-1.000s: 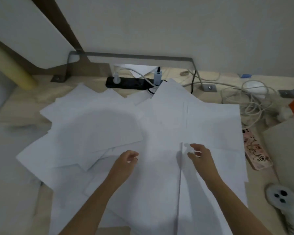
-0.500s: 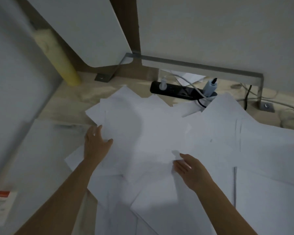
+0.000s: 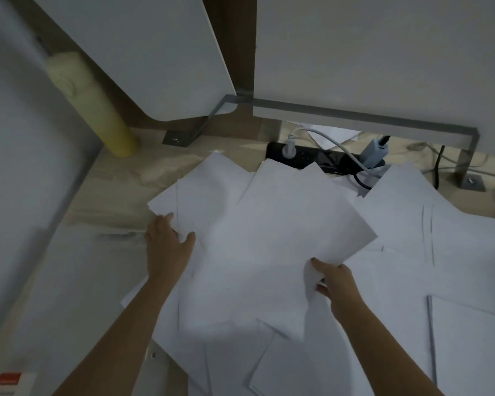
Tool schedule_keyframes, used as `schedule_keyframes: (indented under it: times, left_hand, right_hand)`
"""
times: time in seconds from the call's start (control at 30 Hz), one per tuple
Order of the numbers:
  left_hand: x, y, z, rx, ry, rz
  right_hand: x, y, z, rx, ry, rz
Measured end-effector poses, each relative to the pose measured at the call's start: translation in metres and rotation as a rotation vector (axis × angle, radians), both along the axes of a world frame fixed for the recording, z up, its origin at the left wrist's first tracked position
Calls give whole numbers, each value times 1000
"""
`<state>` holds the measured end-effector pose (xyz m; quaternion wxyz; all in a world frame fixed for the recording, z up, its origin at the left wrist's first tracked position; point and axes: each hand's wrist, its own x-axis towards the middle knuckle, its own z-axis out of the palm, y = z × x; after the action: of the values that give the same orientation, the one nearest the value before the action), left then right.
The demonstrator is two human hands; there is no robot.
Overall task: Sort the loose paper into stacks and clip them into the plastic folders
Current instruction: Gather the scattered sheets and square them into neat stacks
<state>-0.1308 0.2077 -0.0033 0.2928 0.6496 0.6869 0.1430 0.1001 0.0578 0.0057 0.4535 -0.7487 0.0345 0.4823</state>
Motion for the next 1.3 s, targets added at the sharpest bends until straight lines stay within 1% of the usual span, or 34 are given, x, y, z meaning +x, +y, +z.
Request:
schedule_keyframes:
  times: [0.07, 0.13, 0.17, 0.27, 0.33, 0.4, 0.47, 0.5, 0.6, 0.77, 0.87, 0.93, 1.0, 1.07, 1.1, 1.17, 1.23, 1.27, 1.3]
  left_hand:
    - [-1, 18, 2, -38, 26, 65]
    - [-2, 36, 1, -98, -74, 154]
    - [-1, 44, 1, -119, -173, 199]
    - [3, 53, 5, -137, -546, 330]
    - [3, 49, 6, -213, -678, 372]
    - [2, 43, 2, -347, -692, 320]
    - [2, 34, 0, -518, -613, 252]
    - [1, 30, 0, -556, -579, 216]
    - [0, 24, 0, -547, -589, 140]
    - [-13, 1, 15, -551, -599, 55]
    - [-33, -16, 26, -510, -642, 89]
    - [-48, -26, 37, -519, -692, 111]
    - [-65, -35, 37, -557, -724, 161]
    - [-75, -45, 40, -615, -710, 219]
    - [-78, -52, 38, -663, -733, 240]
    - [-74, -64, 37, -739, -810, 287]
    - [-64, -64, 39, -750, -899, 433]
    - [-65, -62, 37, -716, -992, 537]
    - [-70, -61, 32, -703, -1111, 593]
  right_hand:
    - [12, -8, 0, -59, -86, 43]
    - [20, -14, 1, -88, -111, 103]
    - [22, -16, 2, -95, -110, 138]
    - [16, -10, 2, -103, -105, 272]
    - [6, 1, 6, -74, -102, 357]
    - [-4, 13, 9, -31, -138, 402]
    - [-12, 23, 10, -10, -189, 441]
    - [-17, 26, 11, -10, -195, 464]
    - [-29, 30, 9, -37, -154, 513]
    - [-45, 24, 15, -6, -188, 647]
    - [-48, 15, 23, 31, -155, 658]
    - [-45, 12, 24, 40, -170, 614]
    - [-45, 10, 28, 52, -147, 601]
    - [-52, 9, 29, 95, -87, 639]
    - [-56, 8, 27, 104, -60, 650]
    - [-69, 5, 22, 119, -39, 663]
    - [-83, -2, 13, 91, -49, 715]
    - [-88, -5, 10, 59, -64, 745]
    - [-90, -8, 9, 26, -87, 787]
